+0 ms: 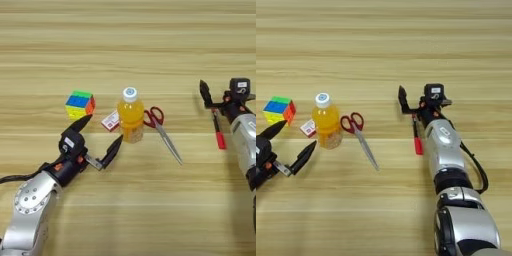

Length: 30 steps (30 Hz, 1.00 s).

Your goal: Move the objects on the table

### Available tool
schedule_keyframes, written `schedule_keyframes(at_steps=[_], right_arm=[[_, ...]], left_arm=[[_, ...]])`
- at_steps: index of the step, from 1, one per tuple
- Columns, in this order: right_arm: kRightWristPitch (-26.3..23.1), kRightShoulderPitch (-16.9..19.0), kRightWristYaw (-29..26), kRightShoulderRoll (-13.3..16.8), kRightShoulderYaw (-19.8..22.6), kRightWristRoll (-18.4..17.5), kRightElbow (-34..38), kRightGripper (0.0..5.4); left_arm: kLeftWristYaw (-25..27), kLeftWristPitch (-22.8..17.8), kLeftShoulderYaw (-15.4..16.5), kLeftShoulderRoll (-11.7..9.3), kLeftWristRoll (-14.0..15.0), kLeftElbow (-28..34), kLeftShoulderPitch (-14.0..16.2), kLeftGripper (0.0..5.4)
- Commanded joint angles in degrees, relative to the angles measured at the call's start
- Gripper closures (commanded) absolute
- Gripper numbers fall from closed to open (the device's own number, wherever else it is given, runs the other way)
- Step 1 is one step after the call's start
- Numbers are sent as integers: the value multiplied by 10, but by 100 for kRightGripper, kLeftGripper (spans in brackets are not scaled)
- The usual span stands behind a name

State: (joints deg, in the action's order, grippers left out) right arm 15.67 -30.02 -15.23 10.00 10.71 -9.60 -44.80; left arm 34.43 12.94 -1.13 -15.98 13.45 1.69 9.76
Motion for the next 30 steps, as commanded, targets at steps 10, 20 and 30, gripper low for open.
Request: schedule_keyframes(at_steps=[10, 20, 30], right_arm=[[5, -16, 4, 13, 15, -3, -4, 0], [5, -14, 3, 12, 16, -3, -4, 0], [5, -11, 3, 12, 15, -3, 0, 0]], left_arm=[[-53, 17, 75, -10, -7, -73, -39, 2], [-133, 44, 90, 33, -19, -170, -114, 2], [-199, 69, 99, 65, -36, -301, -202, 2]])
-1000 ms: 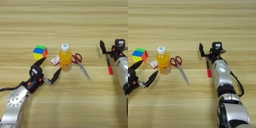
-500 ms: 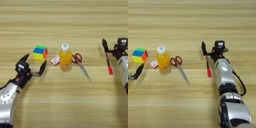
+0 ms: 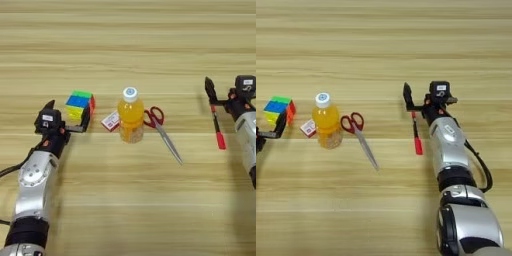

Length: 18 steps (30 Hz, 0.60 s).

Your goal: Move the objects on the table

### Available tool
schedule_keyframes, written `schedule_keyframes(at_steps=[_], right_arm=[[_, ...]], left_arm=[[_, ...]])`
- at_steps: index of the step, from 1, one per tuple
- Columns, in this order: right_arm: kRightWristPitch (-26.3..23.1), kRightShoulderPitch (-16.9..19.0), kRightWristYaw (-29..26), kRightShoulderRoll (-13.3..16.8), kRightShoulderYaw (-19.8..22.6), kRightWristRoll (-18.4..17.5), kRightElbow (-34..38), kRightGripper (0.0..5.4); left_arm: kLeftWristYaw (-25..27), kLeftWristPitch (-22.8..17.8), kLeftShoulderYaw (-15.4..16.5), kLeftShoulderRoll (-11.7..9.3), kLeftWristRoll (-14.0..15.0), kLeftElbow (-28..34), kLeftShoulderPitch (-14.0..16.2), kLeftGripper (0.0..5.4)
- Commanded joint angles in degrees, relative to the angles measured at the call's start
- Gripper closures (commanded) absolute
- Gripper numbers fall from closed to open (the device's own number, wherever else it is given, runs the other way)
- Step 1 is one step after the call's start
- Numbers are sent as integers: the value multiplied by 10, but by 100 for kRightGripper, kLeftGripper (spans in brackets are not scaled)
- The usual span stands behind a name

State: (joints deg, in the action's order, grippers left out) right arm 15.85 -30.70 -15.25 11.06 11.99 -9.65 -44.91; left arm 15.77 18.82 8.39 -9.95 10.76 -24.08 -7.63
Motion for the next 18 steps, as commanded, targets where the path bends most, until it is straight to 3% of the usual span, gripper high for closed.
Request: schedule_keyframes(at_steps=[1, 13, 18], right_arm=[[4, -4, 3, 1, 2, -2, 1, 0], [3, -4, 2, 2, 2, -2, 1, 0], [4, -5, 3, 2, 3, -2, -1, 0]], left_arm=[[-11, 13, 4, 7, -8, -50, -31, 2], [6, 24, -7, 25, -8, -75, -44, 2], [0, 33, -5, 26, -13, -105, -63, 2]])
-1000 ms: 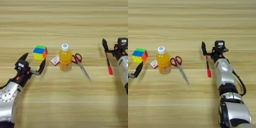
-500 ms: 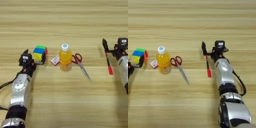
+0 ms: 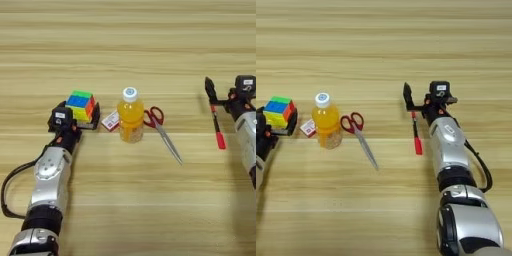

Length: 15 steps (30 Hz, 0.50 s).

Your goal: Move the objects on the table

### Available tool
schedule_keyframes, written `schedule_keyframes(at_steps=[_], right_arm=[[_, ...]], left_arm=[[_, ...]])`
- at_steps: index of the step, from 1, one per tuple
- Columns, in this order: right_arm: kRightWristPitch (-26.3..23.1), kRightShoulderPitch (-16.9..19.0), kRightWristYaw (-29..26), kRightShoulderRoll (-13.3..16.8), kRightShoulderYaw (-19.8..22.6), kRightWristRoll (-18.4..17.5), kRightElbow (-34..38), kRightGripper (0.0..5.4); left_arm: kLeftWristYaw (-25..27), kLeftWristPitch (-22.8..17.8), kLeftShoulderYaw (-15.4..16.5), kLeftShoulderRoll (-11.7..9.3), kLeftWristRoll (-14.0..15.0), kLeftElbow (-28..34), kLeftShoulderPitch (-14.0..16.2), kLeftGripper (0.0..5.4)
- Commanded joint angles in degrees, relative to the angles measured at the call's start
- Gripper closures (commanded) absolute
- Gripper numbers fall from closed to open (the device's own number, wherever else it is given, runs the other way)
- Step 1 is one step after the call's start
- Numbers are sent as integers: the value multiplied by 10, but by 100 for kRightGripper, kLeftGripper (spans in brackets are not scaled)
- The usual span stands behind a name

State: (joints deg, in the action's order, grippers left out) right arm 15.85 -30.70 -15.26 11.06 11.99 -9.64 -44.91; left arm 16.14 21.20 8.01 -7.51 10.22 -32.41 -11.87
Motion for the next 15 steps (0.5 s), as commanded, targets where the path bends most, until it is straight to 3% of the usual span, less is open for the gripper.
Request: schedule_keyframes(at_steps=[1, 15], right_arm=[[4, -5, 3, 2, 3, -2, -2, 0], [4, -4, 3, 2, 3, -2, -2, 0]], left_arm=[[-5, 11, 0, 1, -9, -30, -26, 2], [-33, 47, 13, -9, -23, -134, -83, 2]])
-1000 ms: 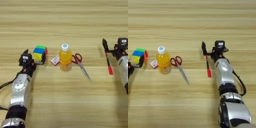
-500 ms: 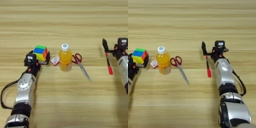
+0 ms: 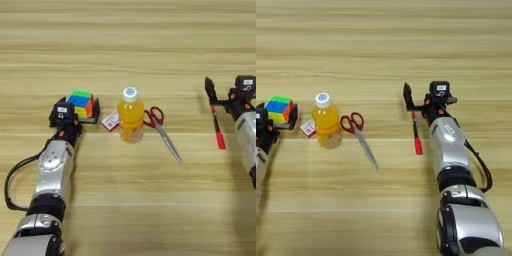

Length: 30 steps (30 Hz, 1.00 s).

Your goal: Move the objects on the table

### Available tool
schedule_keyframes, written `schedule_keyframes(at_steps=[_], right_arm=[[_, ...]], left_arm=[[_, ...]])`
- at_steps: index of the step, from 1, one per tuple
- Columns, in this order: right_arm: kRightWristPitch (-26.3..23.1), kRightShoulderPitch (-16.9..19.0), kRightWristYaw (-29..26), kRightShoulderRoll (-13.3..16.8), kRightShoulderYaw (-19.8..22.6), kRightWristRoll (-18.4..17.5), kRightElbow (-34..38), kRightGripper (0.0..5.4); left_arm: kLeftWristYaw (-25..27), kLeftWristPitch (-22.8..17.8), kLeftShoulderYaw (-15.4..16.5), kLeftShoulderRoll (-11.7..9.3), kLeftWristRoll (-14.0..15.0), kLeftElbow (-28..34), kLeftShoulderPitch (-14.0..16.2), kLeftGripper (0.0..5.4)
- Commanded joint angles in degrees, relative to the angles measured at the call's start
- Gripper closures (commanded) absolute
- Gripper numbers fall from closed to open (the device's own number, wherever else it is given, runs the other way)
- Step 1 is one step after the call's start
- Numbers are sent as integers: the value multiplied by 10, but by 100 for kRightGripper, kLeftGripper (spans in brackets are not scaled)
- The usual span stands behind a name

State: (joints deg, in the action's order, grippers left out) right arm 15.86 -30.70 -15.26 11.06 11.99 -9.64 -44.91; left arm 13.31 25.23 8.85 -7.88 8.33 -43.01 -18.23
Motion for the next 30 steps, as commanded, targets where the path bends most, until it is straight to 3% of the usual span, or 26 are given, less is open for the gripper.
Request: schedule_keyframes(at_steps=[1, 16, 30], right_arm=[[4, -4, 2, 2, 3, -2, -1, 0], [3, -2, 2, 3, 3, -3, 1, 0], [3, -3, 3, 2, 3, -2, 0, 0]], left_arm=[[-5, 8, 6, -6, -4, -34, -22, 2], [-5, 33, 23, -8, -3, -103, -52, 2], [1, 42, 21, -5, -4, -99, -50, 135]])
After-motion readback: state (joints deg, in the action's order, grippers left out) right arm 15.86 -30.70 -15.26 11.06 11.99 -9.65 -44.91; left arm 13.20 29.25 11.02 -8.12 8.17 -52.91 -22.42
